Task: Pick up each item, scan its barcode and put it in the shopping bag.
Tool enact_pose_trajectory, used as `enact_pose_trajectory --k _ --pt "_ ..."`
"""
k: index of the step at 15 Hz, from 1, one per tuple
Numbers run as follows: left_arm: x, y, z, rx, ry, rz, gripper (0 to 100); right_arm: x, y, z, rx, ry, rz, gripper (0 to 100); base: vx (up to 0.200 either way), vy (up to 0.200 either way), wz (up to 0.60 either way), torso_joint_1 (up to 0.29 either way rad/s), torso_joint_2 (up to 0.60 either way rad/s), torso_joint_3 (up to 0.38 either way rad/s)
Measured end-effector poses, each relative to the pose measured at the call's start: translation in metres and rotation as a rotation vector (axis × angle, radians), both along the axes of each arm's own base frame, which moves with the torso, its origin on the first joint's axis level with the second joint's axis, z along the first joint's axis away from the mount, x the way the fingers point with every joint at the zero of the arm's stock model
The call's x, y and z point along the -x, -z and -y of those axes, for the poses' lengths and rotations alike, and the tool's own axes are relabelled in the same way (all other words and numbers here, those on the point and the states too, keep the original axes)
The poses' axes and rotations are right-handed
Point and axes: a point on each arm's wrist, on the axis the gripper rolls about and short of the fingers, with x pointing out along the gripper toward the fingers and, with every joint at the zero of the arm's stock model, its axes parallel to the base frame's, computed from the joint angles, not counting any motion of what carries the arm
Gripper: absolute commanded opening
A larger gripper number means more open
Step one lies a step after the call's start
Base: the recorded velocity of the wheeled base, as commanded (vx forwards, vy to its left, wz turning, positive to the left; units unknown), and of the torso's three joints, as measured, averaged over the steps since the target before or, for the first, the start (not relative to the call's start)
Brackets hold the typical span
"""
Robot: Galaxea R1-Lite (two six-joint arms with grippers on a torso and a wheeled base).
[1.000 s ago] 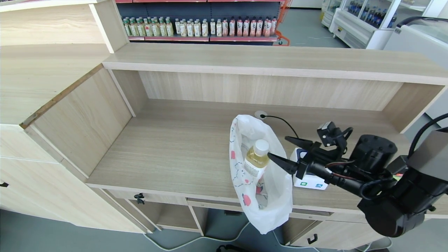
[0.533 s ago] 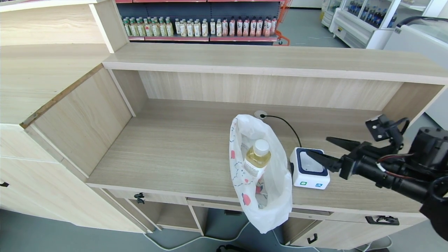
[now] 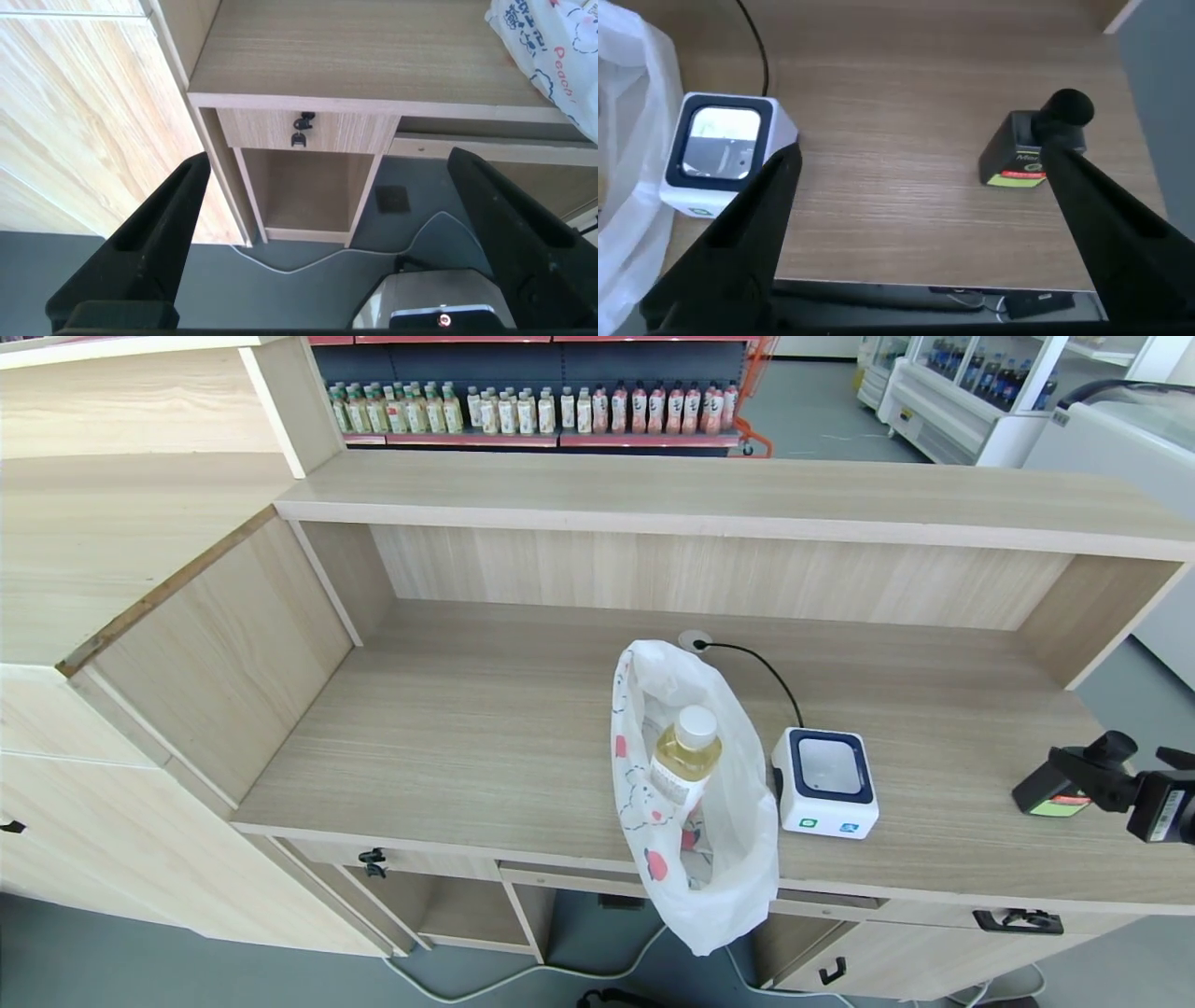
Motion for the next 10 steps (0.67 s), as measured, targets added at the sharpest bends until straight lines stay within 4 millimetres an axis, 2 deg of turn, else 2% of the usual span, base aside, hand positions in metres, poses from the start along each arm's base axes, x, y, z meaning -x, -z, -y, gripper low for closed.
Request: enact_pose_trajectory --k 4,9,10 --pt "0.000 0.000 0.000 0.000 0.000 0.000 100 0.009 0.003 0.013 0.046 0.071 -0.015 100 0.000 0.000 0.00 0.000 0.00 0.000" --pt "0.000 0.000 0.000 0.000 0.000 0.000 100 0.015 0.010 0.012 0.053 0.075 -0.043 100 0.000 0.000 0.00 0.000 0.00 0.000" --pt "0.000 0.000 0.000 0.000 0.000 0.000 100 0.015 0.011 0.012 0.051 0.076 -0.048 100 0.000 -0.200 0.00 -0.002 0.01 0.007"
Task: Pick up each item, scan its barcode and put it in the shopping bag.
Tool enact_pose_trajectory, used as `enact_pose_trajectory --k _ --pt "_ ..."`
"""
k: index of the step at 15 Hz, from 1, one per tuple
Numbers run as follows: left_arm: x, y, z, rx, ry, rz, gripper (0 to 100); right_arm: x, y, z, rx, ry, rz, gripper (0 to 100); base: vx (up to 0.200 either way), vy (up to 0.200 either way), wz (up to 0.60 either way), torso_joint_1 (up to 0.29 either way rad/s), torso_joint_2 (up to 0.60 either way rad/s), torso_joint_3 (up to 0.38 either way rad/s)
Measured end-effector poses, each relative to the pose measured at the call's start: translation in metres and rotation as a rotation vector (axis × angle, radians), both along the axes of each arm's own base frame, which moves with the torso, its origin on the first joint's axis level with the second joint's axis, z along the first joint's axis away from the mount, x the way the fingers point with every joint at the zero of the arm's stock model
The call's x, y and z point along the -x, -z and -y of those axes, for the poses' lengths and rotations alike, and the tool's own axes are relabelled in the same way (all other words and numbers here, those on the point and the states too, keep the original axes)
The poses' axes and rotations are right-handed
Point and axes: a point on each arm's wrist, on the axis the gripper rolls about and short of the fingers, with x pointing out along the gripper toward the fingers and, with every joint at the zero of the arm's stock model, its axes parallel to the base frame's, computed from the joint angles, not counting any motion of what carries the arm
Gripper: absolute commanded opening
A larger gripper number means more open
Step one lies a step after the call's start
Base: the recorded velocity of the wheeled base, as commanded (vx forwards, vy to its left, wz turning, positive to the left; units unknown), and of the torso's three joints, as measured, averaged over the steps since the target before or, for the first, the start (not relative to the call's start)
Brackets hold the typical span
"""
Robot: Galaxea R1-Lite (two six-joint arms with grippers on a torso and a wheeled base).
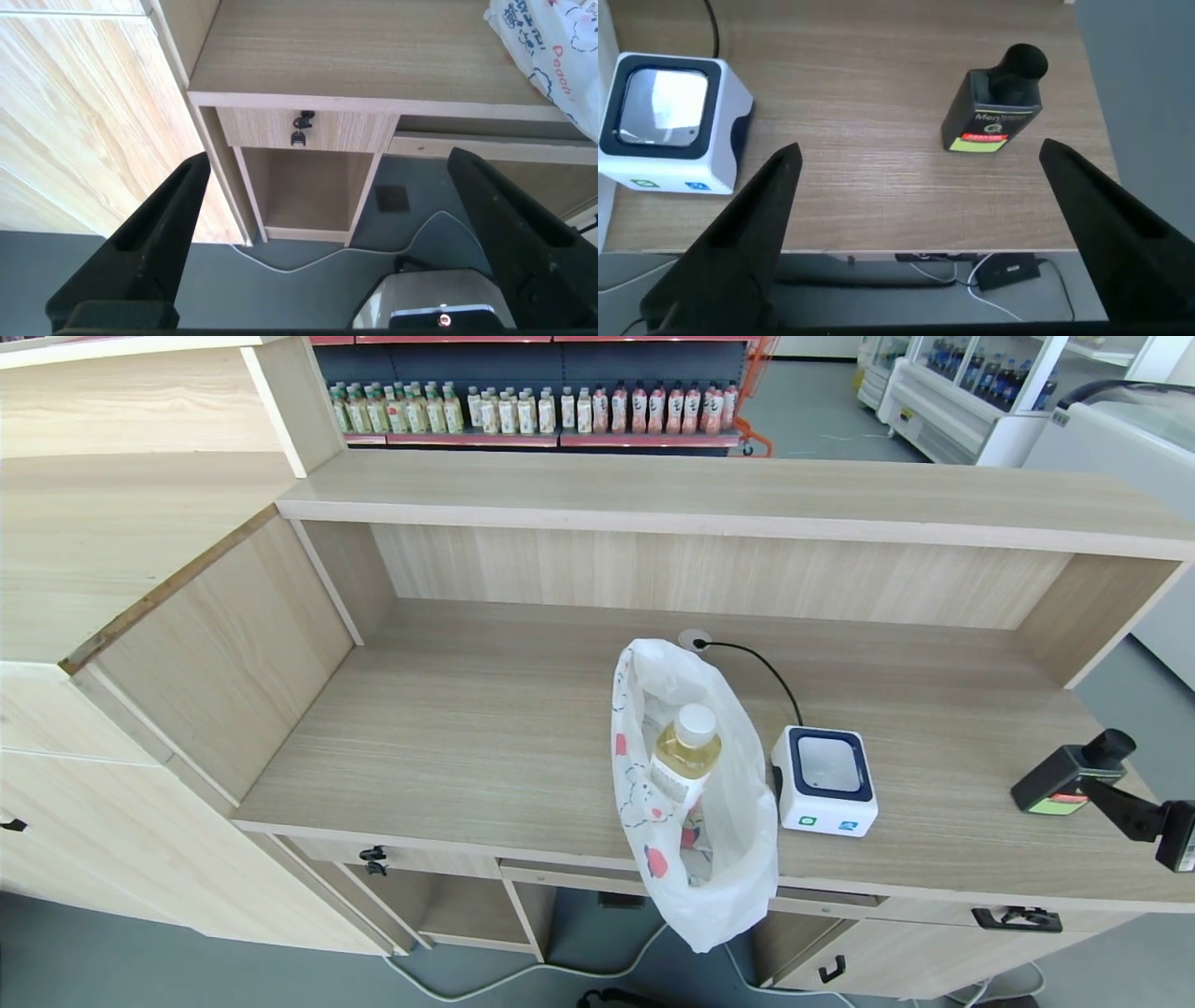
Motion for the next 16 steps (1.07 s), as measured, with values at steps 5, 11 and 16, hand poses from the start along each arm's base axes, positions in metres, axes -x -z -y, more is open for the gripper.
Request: enact_pose_trajectory --k 5,11,16 --pt "0.000 0.000 0.000 0.000 0.000 0.000 100 -0.001 0.004 0.006 0.038 0.020 -0.025 100 0.000 -0.200 0.00 0.003 0.00 0.005" --pt "0.000 0.000 0.000 0.002 -0.001 0.000 100 -0.003 0.011 0.012 0.034 0.033 -0.057 100 0.000 -0.200 0.00 0.002 0.01 0.002" --pt "0.000 0.000 0.000 0.003 -0.002 0.000 100 -0.004 0.012 0.012 0.027 0.029 -0.067 100 -0.120 -0.200 0.00 0.003 0.00 0.005"
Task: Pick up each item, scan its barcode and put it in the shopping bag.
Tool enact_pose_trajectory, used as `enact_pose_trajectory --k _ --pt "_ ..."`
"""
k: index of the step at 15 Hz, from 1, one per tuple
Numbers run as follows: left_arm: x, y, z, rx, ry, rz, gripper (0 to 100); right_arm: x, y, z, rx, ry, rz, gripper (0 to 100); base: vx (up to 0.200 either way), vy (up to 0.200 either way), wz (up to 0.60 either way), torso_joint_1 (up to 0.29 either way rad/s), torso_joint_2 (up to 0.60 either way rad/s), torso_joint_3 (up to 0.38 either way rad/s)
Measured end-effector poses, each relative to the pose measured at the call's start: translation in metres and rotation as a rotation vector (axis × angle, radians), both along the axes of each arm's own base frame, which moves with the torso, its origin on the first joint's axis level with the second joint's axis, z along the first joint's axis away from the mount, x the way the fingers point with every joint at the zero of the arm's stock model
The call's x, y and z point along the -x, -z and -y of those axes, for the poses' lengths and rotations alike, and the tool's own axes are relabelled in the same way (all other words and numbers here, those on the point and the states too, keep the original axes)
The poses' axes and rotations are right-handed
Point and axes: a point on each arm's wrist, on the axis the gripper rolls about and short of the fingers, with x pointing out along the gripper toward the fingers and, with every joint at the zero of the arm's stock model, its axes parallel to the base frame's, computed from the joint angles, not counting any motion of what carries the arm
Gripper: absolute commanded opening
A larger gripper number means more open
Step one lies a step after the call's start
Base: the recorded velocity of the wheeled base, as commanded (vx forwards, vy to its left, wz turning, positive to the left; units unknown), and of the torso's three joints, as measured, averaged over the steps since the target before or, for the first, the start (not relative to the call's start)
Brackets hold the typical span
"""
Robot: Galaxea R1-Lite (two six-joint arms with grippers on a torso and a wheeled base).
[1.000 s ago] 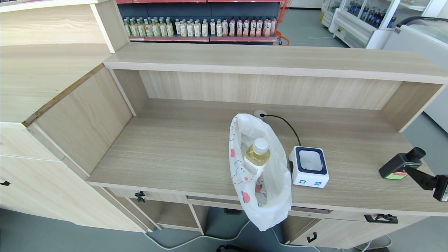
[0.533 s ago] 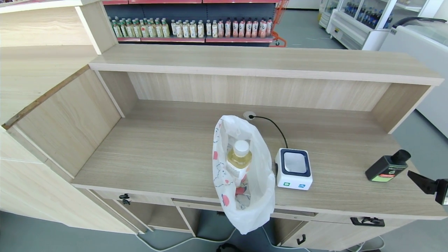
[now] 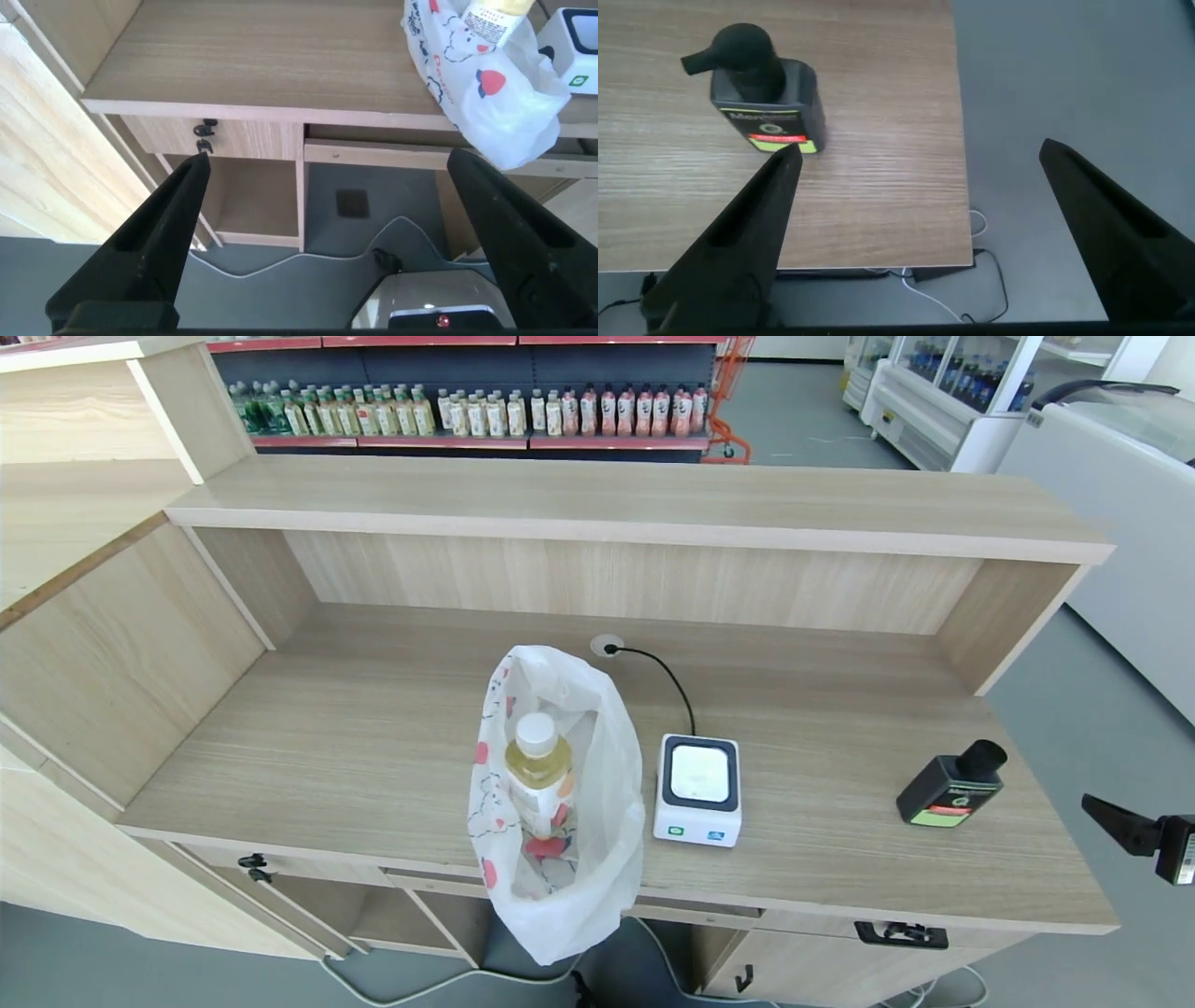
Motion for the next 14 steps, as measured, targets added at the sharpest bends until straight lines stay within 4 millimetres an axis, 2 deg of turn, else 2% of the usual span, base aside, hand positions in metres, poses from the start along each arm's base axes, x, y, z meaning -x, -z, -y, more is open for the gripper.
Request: enact_pose_trajectory --k 3,8,14 --pt "0.000 0.000 0.000 -0.003 -0.001 0.001 100 0.002 0.005 -0.001 -0.006 0.002 -0.022 100 -0.200 0.000 0.00 0.004 0.00 0.004" --pt "0.000 0.000 0.000 -0.002 0.001 0.000 100 0.002 0.011 -0.008 -0.025 -0.036 -0.042 100 0.000 0.000 0.00 0.000 0.00 0.000" --pt "0.000 0.000 0.000 -0.003 -0.001 0.001 100 -0.032 0.011 0.000 -0.018 -0.099 -0.044 100 0.000 0.000 0.00 0.000 0.00 0.000"
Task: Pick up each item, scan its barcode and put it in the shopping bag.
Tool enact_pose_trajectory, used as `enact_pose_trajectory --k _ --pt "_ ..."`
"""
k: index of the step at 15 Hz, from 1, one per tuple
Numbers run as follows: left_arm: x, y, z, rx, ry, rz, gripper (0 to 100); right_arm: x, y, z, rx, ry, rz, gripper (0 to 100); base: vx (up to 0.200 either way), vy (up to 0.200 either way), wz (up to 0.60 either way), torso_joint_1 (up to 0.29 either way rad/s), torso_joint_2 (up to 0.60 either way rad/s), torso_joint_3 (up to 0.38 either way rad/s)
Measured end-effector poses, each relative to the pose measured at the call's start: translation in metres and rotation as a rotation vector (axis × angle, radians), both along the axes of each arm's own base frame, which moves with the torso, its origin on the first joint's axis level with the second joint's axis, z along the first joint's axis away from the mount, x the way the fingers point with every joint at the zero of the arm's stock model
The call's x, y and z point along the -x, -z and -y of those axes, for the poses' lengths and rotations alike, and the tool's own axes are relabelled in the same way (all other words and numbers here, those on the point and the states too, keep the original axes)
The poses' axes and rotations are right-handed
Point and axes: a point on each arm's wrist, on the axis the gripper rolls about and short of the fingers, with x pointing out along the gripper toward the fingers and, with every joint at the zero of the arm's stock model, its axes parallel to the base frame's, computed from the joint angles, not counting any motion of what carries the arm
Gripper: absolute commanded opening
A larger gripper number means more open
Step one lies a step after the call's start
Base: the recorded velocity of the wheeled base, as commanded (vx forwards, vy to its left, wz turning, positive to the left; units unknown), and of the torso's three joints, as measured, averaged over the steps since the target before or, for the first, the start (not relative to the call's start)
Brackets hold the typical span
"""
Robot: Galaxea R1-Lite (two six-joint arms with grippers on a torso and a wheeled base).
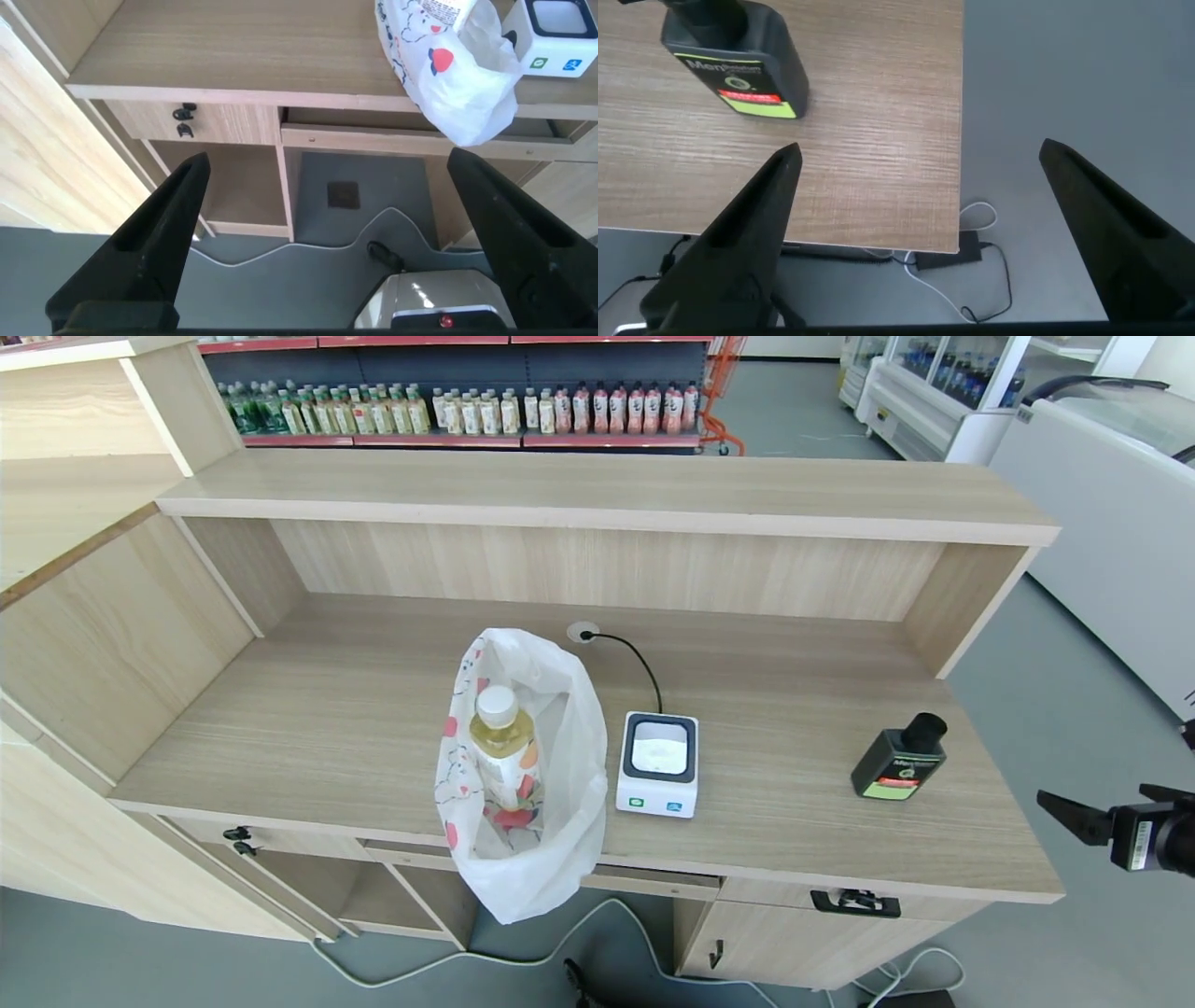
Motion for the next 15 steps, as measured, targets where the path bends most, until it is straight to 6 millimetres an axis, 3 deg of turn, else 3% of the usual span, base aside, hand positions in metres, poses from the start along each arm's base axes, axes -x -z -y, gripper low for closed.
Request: enact_pose_trajectory --k 8,15 --pt "0.000 0.000 0.000 0.000 0.000 0.000 100 -0.035 0.023 0.002 0.035 -0.151 0.073 100 0.000 0.000 0.00 0.000 0.00 0.000" --pt "0.000 0.000 0.000 0.000 0.001 0.000 100 -0.071 0.058 0.001 0.155 -0.452 0.127 100 0.000 0.000 0.00 0.000 0.00 0.000"
